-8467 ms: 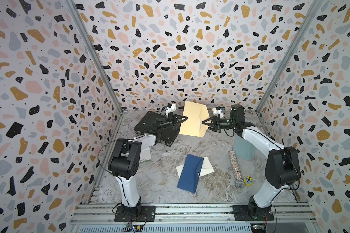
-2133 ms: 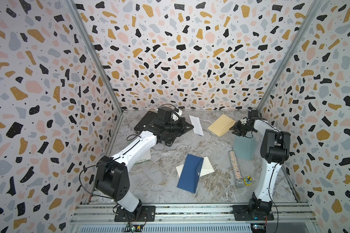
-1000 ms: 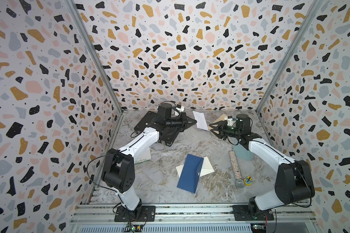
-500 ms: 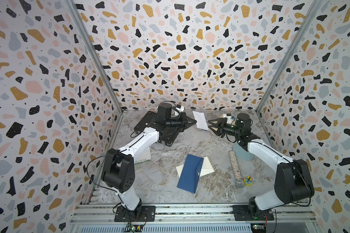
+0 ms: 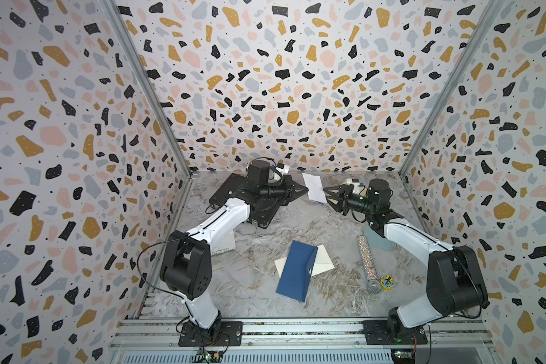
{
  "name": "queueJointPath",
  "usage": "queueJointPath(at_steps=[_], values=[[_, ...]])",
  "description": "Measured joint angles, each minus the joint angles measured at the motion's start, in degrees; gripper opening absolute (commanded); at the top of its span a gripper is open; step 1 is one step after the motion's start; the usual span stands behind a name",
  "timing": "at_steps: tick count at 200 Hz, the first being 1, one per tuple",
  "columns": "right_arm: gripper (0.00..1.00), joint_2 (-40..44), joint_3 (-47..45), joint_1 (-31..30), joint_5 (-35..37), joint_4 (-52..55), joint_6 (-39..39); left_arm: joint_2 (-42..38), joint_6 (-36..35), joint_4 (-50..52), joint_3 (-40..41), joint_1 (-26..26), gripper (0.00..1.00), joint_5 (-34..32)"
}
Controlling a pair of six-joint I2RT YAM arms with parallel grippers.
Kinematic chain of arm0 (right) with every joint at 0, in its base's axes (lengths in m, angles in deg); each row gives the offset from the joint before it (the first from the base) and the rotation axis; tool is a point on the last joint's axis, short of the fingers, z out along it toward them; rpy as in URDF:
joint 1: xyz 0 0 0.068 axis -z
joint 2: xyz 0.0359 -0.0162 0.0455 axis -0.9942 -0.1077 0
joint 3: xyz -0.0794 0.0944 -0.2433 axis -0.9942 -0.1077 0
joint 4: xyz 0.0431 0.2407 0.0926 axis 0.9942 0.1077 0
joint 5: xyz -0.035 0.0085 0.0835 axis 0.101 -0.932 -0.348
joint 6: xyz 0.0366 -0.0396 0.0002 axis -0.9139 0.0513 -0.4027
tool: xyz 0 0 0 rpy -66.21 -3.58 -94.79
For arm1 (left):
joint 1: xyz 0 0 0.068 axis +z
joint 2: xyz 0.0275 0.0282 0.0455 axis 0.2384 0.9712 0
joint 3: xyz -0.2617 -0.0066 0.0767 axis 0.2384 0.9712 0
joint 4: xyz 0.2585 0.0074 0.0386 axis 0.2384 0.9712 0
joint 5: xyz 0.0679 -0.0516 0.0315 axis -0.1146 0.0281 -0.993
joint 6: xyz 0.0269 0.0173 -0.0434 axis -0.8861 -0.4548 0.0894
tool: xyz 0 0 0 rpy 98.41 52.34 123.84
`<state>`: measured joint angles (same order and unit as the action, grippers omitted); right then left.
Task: Take the letter paper out of the envelope
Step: Unfold the letter paper.
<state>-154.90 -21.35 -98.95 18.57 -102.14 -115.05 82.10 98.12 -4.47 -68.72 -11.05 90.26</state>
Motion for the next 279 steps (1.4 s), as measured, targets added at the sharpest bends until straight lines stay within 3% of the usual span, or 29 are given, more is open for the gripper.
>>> queueJointPath(at_steps=[120,279], values=[[0.35,-0.1,-1.3,-1.2,-0.2,-9.1,-7.4,1.5,2.4,-2.7,0.0,0.0,0.0,0.1],[0.18,-2.3,-0.4,-4.8,2.1,-9.2,-6.2,2.6,6.9,-8.2,0.3,-1.3,0.0,-0.9]])
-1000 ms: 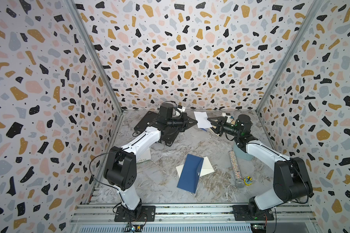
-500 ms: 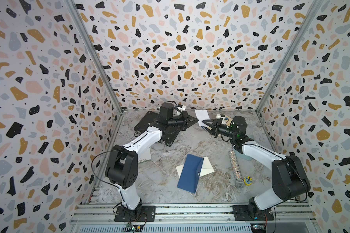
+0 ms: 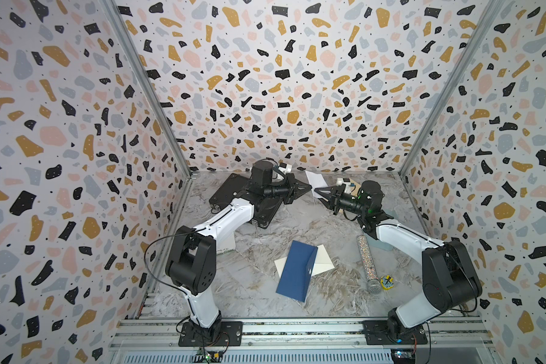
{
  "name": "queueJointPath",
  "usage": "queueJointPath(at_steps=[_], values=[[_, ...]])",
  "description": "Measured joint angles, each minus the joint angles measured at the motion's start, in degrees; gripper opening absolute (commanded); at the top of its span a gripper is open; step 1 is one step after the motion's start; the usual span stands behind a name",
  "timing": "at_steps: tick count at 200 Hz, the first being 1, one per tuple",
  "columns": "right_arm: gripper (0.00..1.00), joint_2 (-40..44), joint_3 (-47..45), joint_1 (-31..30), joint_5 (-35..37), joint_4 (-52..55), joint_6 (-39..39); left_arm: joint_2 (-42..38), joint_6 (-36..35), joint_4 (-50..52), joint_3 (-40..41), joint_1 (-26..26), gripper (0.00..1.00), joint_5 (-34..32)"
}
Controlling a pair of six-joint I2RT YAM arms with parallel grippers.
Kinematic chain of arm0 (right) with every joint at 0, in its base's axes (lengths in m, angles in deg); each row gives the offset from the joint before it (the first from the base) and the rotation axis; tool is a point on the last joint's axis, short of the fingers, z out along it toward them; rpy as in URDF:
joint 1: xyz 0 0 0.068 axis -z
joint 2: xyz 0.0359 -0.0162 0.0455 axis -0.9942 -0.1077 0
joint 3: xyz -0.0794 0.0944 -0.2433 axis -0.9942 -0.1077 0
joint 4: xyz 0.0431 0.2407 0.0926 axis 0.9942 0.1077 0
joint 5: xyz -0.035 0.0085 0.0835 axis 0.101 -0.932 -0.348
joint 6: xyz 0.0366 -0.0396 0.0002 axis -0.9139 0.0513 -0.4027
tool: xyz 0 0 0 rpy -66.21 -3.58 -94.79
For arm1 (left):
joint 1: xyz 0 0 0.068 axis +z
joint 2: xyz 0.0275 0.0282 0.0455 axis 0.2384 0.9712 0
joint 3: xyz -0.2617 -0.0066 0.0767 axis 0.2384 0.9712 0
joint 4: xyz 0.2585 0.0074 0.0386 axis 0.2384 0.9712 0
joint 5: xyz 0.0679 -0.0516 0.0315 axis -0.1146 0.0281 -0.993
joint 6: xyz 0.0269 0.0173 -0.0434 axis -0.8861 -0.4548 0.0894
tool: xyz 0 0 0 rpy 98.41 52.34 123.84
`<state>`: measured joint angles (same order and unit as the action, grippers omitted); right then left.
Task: Take the letter paper out of the envelope
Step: Unfold the letter paper.
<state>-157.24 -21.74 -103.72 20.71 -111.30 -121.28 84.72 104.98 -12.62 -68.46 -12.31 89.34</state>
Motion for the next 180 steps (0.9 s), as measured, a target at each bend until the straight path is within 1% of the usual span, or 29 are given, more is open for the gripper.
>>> queueJointPath(at_steps=[22,55,71,86,105,115,121,124,128,136,150,161,180], values=[[0.17,0.0,0.8,0.0,0.0,2.0,1.7,0.0,0.9,-0.6,1.0,0.0,0.0,-0.2],[0.13,1.5,0.9,0.0,0.2,3.9,3.8,0.0,3.8,-3.2,3.0,0.0,0.0,-0.6],[0.09,1.9,1.1,0.0,0.2,4.1,4.3,0.0,5.4,-4.7,3.5,-0.1,0.0,-0.9],[0.0,1.9,1.3,0.0,0.2,4.4,4.7,0.0,6.5,-5.9,3.5,-0.2,0.0,-0.9],[0.0,1.9,1.7,0.0,0.2,5.8,5.9,0.0,7.5,-6.8,3.5,-0.3,0.0,-1.0],[0.0,2.0,2.1,-0.1,0.2,7.6,7.3,0.0,8.2,-7.3,3.6,-0.3,0.25,-1.0],[0.0,2.1,2.7,-0.1,0.1,9.7,9.0,0.0,8.4,-7.5,3.7,-0.3,0.38,-1.1],[0.0,2.1,3.2,-0.1,0.2,11.5,10.8,0.0,8.6,-7.6,3.7,-0.3,0.43,-1.1],[0.0,2.2,3.8,-0.1,0.1,13.5,12.2,0.0,8.7,-7.6,3.7,-0.3,0.47,-1.1],[0.0,2.4,5.4,-0.1,0.4,18.6,16.5,0.0,9.0,-7.4,3.7,-0.3,0.53,-1.2],[0.0,2.7,9.8,0.0,1.6,29.9,26.8,-0.2,8.3,-5.6,3.6,-0.3,0.62,-1.6],[0.0,2.7,13.7,-0.1,3.2,38.8,35.7,-0.3,7.5,-2.8,2.7,-0.3,0.64,-2.0],[0.0,3.1,18.3,-0.1,6.8,49.5,49.6,-0.4,5.6,2.0,0.2,-0.2,0.66,-2.7]])
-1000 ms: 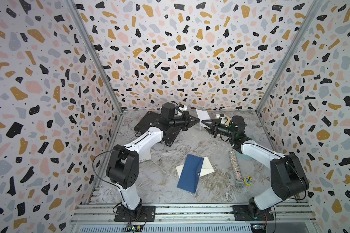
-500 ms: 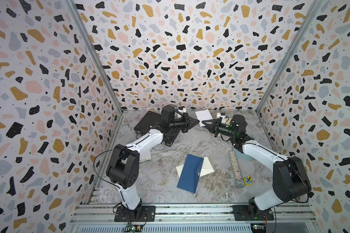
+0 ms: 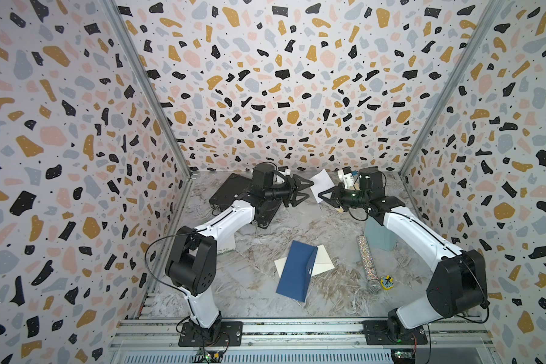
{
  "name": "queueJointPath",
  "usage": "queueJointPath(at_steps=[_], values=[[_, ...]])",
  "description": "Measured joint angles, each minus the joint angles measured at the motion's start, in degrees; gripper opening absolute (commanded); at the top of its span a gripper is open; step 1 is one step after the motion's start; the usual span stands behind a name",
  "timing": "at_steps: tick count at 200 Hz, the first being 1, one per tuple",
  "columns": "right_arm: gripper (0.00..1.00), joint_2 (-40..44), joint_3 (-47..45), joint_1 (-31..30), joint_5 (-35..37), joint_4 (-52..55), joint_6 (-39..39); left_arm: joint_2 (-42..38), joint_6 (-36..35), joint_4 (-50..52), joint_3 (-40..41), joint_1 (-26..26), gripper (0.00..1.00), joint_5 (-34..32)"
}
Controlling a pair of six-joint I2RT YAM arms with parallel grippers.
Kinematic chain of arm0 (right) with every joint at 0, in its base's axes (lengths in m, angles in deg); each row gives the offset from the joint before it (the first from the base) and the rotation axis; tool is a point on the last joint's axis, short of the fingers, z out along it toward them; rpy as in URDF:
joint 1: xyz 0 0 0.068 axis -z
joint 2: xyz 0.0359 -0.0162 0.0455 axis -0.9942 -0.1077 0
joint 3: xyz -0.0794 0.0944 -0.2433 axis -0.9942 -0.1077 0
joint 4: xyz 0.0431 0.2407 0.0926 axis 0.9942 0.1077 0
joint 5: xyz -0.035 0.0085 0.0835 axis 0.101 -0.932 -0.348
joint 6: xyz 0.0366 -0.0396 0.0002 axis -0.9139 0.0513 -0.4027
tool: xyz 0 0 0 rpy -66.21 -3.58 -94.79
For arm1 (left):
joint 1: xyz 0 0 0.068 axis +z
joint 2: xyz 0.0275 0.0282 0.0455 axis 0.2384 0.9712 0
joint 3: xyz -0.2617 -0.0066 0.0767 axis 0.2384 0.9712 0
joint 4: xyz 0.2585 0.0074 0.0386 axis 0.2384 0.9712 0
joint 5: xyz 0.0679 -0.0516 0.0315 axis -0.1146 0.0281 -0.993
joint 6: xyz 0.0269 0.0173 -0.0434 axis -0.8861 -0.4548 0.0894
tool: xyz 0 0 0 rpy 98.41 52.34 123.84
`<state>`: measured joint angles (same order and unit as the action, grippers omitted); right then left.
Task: Take the letter paper out of the envelope
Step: Unfold the letter paper.
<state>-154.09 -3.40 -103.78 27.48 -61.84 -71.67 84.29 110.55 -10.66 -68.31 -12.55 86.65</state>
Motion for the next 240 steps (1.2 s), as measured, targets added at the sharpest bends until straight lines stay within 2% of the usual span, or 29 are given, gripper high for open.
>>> queueJointPath(at_steps=[17,57,97,140,166,212,240], values=[[0.0,1.1,1.3,0.0,3.3,6.1,10.3,-0.6,-0.8,2.9,-1.3,0.1,0.72,-0.4],[0.0,7.6,-2.6,-2.0,14.1,10.2,32.5,-1.3,-2.7,14.3,-5.2,0.8,0.74,-1.4],[0.0,15.6,-13.6,-8.4,26.6,3.2,55.2,-1.2,-2.0,21.6,-7.0,0.9,0.75,-0.9],[0.0,18.1,-21.4,-9.9,31.7,-3.0,77.1,-1.1,-2.1,24.7,-7.0,0.8,0.8,-0.9],[0.0,18.3,-21.6,-9.9,32.2,-4.0,84.2,-1.1,-3.0,25.6,-6.8,0.3,0.78,-0.5],[0.0,19.1,-21.6,-10.7,31.9,-6.3,89.5,-0.7,-5.2,28.8,-5.4,-1.5,0.77,0.8],[0.0,19.1,-21.9,-11.6,32.5,-8.1,91.1,1.0,-5.8,29.9,-5.4,-1.6,0.69,1.7]])
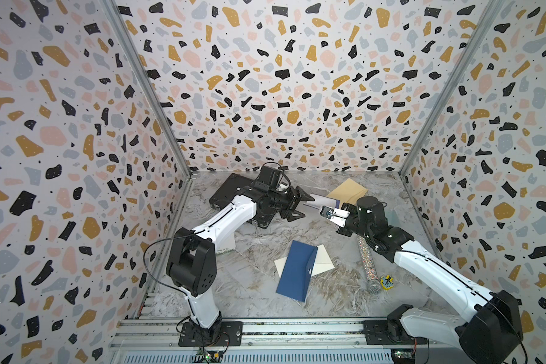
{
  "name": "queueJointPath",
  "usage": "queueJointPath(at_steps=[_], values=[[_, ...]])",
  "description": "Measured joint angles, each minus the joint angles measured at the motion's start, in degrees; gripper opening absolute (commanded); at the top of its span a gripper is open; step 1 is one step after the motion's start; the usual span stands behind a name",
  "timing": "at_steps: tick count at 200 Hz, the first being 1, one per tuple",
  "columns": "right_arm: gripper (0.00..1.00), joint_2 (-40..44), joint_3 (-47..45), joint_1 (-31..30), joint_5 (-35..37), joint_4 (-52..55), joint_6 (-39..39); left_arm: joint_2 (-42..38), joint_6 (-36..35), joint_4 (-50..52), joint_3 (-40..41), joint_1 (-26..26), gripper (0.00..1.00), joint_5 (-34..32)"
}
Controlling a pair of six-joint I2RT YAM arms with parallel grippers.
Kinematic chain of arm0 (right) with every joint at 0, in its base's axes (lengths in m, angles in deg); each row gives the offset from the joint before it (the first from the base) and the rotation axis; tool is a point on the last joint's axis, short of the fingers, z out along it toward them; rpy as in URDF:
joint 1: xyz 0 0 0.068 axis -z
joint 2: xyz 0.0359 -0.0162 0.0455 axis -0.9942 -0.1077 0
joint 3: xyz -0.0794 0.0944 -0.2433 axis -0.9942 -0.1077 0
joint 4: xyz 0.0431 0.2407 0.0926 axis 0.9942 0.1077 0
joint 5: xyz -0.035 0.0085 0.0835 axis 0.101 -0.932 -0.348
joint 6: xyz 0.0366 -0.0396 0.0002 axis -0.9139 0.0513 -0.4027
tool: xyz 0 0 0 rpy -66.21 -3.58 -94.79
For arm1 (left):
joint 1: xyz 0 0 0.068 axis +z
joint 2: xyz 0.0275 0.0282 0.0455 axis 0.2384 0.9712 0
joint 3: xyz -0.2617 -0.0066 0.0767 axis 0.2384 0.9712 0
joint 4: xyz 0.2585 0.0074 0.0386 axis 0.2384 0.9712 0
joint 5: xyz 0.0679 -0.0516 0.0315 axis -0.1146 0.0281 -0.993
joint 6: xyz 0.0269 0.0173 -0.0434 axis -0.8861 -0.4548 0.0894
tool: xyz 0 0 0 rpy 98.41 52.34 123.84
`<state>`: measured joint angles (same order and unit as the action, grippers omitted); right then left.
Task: Take the letter paper out of the envelope
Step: Unfold the letter paper.
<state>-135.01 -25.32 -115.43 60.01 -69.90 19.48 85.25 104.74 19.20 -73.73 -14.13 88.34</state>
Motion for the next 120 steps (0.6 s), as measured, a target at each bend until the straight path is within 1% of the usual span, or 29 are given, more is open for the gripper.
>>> queueJointPath(at_steps=[31,44,54,65,83,97,118,120], values=[[0.0,0.0,-0.1,-1.0,0.3,-1.0,1.1,2.2,1.9,-2.4,0.3,0.0,0.52,0.6],[0.0,0.0,-0.1,-1.2,0.3,-1.2,1.4,2.8,3.5,-4.3,0.5,0.0,0.38,1.1],[0.0,-0.1,-0.1,-1.3,0.3,-1.2,1.7,3.0,5.4,-6.3,0.9,0.1,0.24,1.4],[0.0,-0.3,-0.1,-1.4,0.3,-1.3,1.9,3.1,6.4,-8.3,1.3,0.3,0.14,1.8],[0.0,-0.7,-0.1,-1.6,0.3,-1.4,2.1,3.1,7.9,-10.6,1.6,0.6,0.08,2.2],[0.0,-0.9,-0.1,-1.7,0.3,-1.4,2.3,3.0,8.6,-11.6,1.8,1.0,0.0,2.6],[0.0,-1.5,-0.1,-1.8,0.4,-2.2,2.3,2.9,9.4,-13.1,2.6,1.5,0.0,3.0],[0.02,-1.5,-0.1,-1.9,0.4,-2.3,2.3,2.9,9.4,-13.3,2.7,1.6,0.0,3.0]])
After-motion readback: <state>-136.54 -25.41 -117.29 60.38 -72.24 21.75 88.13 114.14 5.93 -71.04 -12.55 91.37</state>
